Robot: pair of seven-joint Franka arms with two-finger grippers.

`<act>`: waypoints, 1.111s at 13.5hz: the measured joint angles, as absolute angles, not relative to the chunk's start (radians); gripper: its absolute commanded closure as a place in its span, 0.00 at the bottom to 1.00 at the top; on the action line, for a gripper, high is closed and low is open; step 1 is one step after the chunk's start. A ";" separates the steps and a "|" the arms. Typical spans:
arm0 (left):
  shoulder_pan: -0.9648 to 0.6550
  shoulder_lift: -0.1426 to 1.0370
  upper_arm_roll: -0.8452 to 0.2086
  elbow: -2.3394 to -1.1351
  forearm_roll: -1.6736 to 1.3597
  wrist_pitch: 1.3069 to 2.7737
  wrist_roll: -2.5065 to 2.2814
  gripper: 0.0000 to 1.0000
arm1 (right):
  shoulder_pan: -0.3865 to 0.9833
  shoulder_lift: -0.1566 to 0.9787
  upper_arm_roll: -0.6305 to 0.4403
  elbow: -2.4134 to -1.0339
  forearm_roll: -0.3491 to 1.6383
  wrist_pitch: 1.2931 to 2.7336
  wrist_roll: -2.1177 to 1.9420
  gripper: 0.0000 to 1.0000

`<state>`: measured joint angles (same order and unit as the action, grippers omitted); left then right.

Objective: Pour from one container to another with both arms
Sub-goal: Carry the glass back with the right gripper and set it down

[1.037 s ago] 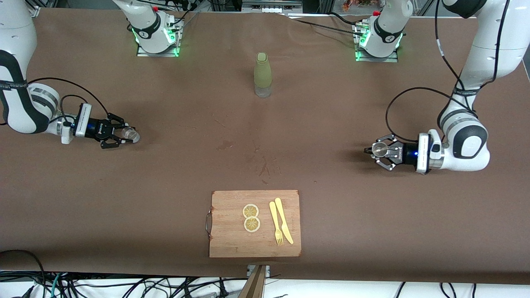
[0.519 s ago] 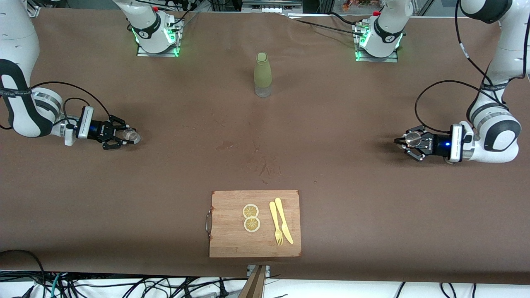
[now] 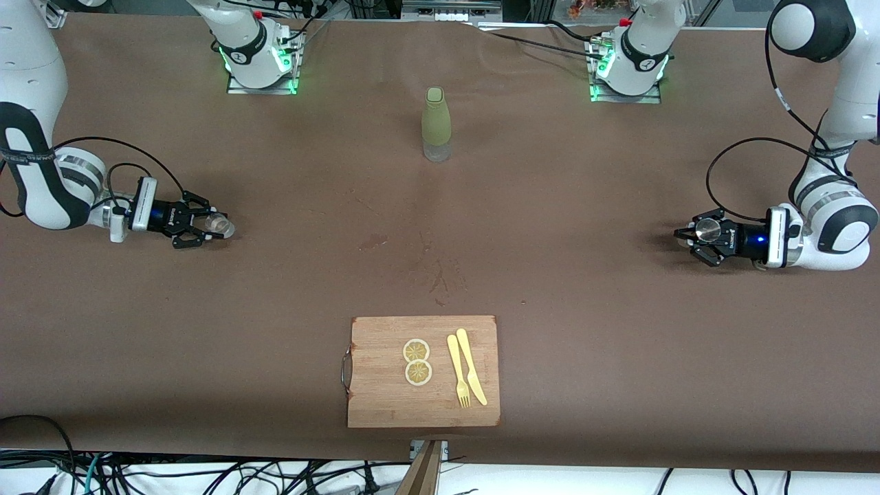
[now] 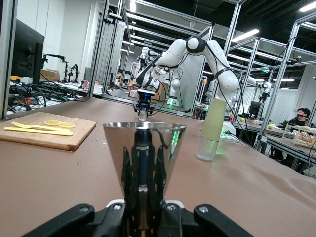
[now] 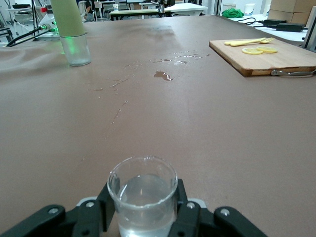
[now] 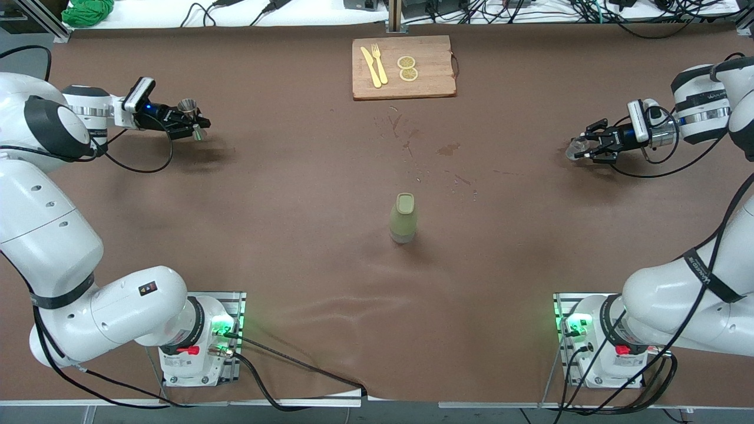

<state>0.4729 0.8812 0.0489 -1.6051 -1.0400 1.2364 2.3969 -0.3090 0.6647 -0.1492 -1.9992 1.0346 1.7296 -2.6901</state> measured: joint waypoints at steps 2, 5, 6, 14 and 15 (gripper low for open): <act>0.479 0.917 0.056 -1.571 -1.040 1.215 2.417 1.00 | -0.309 0.667 -0.149 -1.999 1.035 1.729 -2.690 0.44; 0.489 0.962 0.065 -1.547 -1.038 1.205 2.442 1.00 | -0.309 0.675 -0.149 -1.999 1.035 1.727 -2.690 0.22; 0.494 0.976 0.066 -1.543 -1.034 1.199 2.454 1.00 | -0.309 0.676 -0.149 -1.999 1.035 1.726 -2.690 0.14; 0.501 1.055 0.081 -1.483 -1.029 1.183 2.566 1.00 | -0.310 0.662 -0.151 -1.983 1.036 1.721 -2.629 0.01; 0.502 1.059 0.081 -1.478 -1.029 1.181 2.584 1.00 | -0.311 0.647 -0.156 -1.975 1.029 1.721 -2.594 0.01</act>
